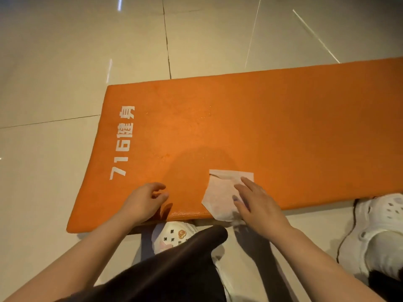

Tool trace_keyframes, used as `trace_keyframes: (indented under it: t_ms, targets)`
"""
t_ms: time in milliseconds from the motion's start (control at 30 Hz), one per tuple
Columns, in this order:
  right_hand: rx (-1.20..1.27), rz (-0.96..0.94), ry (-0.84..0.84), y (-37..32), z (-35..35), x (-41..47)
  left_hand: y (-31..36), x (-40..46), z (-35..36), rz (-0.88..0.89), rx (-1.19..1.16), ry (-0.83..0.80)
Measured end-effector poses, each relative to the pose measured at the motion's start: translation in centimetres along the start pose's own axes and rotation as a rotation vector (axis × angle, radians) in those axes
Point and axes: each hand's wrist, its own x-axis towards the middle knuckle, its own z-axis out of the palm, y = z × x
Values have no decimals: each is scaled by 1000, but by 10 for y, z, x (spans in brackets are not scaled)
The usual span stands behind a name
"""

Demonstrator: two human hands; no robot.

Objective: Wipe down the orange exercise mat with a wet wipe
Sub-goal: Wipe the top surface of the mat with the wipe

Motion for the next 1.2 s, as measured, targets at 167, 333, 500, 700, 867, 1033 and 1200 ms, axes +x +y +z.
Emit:
trace_keyframes:
  t_ms: [167,333,500,700,867,1033,1200]
  targets:
    - [252,166,-151,-11,-39,-64,29,-45,-63,206,-82,45]
    - [470,218,-115,-37,-55,-120,73,-113,-132,430,-99,76]
    - [831,217,75,-92,-49,-137,80,-200,-153,561,-26,93]
    - [1063,377,166,-103,-29,-157,93,-233,-155,482,394,107]
    - [1202,337,187,-122,-35,-155,117,-247,-139,473,512,83]
    - [1312,425,263,-116,-26,-160,104,-241,-99,396,558,-42]
    - [1180,414,151,-120,-3,-160,81,-234,-75,298,994,-110]
